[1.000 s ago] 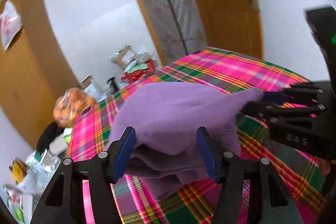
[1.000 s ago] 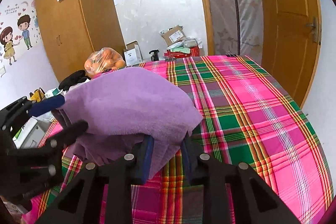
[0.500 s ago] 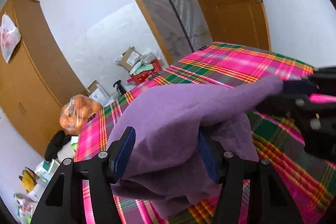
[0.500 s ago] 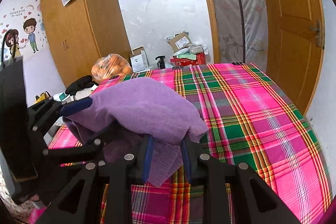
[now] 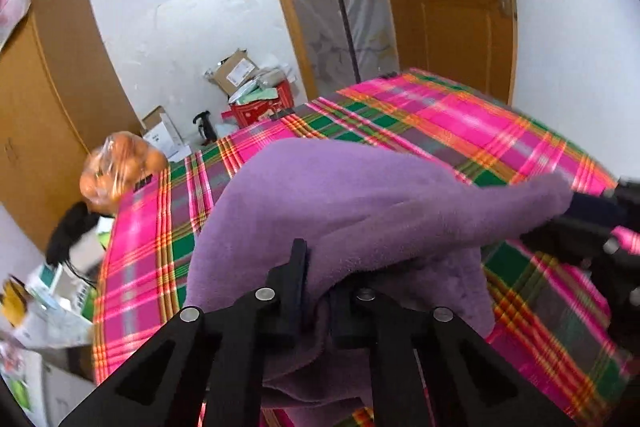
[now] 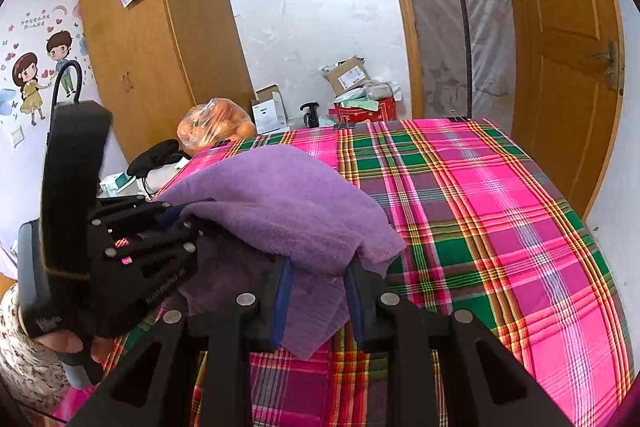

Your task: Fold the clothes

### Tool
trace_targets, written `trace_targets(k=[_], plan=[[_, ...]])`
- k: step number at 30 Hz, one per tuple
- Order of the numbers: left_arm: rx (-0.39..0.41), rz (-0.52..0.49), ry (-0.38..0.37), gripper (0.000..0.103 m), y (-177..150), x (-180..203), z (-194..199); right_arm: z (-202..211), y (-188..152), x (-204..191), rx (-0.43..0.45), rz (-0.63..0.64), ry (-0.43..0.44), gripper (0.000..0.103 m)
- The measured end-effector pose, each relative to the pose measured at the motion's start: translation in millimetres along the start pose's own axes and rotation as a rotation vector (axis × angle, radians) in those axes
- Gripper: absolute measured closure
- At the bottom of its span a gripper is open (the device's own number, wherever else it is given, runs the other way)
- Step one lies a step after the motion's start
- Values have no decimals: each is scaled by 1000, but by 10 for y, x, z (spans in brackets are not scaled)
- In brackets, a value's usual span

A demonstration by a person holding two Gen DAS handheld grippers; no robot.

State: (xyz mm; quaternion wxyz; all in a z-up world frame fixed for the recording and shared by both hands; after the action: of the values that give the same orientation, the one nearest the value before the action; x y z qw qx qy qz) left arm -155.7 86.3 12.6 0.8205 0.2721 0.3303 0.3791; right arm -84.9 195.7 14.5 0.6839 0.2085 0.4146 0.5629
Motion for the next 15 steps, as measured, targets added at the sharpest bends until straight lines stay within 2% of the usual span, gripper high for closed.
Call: trace_targets(k=[6,12,13,15], plan=[[31,92,36,95,33,-266,84,-161,-235,17,-93,-18,12,77],[6,190,13,96,-62,-486,55,-268,-475,251,-167,-102,-19,76],[7,189,14,96,-70,-493,56,-297,-540,292,-191,-126,-11,74],[7,185,16,95,-86,-508,57,-364,-630,323,-233,-172,20,58]])
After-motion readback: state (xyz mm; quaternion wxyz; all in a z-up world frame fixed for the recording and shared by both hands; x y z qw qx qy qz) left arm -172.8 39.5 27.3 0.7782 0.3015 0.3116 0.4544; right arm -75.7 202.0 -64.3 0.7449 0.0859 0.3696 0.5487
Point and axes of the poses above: each gripper's, at about its wrist camera, not at the fingertips, and z roughly against the way its jaws point, x to its right, y to its top, the point moved 10 cm from there along -z, roughly the way its jaws point, and after that the axes turned 11 degrees about -z, right-handed, at the moved point
